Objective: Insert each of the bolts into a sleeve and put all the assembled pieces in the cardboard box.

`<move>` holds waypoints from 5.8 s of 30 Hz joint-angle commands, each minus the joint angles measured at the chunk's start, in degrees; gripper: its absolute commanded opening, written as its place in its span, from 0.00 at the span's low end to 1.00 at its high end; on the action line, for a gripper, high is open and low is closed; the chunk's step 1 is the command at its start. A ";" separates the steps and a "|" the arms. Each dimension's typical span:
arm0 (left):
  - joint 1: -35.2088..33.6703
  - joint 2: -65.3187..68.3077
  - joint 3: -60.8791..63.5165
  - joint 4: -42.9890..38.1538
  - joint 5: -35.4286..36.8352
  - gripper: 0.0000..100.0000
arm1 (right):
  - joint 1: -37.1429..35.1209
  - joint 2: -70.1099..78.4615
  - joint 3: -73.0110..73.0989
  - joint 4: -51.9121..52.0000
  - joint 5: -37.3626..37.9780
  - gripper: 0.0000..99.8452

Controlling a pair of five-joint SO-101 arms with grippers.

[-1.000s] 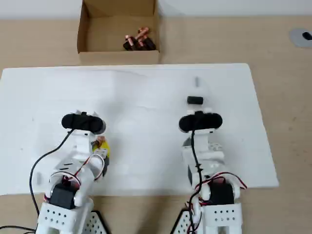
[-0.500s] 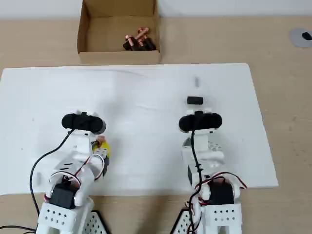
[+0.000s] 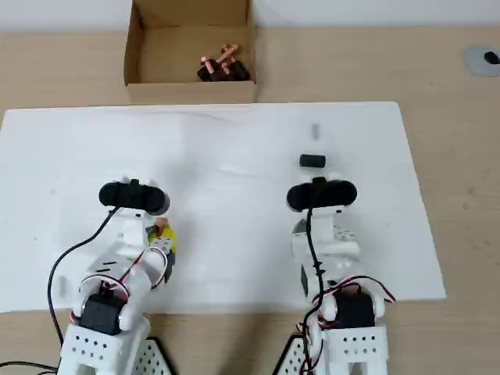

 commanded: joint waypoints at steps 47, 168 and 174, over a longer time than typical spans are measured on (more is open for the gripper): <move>-0.09 -0.48 -0.44 -0.79 0.26 0.01 | 2.86 134.37 -138.95 42.29 27.78 0.01; -0.70 -0.48 -0.44 -0.70 0.00 0.01 | -4.79 143.52 -138.68 40.53 67.69 0.36; -0.70 -0.48 -0.44 -0.70 0.00 0.01 | -4.18 153.10 -147.47 43.25 67.69 0.36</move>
